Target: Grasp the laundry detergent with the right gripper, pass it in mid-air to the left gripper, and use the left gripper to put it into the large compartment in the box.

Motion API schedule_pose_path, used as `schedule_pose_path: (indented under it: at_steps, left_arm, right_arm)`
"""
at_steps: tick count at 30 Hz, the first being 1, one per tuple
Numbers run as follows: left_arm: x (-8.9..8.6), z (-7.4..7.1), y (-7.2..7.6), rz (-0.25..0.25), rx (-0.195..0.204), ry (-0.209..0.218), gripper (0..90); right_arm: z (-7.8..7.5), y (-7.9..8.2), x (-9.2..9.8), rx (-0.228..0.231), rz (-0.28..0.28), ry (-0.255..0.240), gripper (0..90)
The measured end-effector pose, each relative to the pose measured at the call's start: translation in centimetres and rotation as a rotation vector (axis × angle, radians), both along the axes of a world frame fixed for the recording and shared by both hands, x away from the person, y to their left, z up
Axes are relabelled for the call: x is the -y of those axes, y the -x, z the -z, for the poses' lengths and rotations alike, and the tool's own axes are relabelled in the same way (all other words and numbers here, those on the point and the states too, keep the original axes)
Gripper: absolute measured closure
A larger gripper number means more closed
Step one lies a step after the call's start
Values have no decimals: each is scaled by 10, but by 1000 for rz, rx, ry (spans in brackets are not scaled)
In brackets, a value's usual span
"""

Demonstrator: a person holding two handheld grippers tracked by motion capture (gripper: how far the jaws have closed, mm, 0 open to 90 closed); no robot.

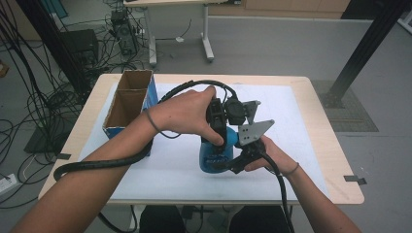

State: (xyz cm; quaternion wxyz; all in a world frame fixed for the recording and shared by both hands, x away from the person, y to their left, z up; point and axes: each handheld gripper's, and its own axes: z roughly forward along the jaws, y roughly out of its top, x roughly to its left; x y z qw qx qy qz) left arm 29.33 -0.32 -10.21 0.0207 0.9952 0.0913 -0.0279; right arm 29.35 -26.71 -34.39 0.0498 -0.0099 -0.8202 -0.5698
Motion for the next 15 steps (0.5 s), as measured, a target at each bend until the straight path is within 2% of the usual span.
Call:
schedule_pose_path:
  at_steps: [4,10,13,15]
  left_arm:
    - [1,-1,-2,-1,-4,-6,376]
    - [1,-2,-1,-7,-1,-8,376]
    - [2,-2,-2,-8,-4,-10,376]
    - [2,-2,-2,-5,-3,-10,376]
  right_arm:
    - [1,0,2,-16,10,-5,296]
    - [4,4,4,-62,50,-3,145]
    - [6,5,5,-66,60,-8,69]
    - [8,5,6,-64,67,-15,55]
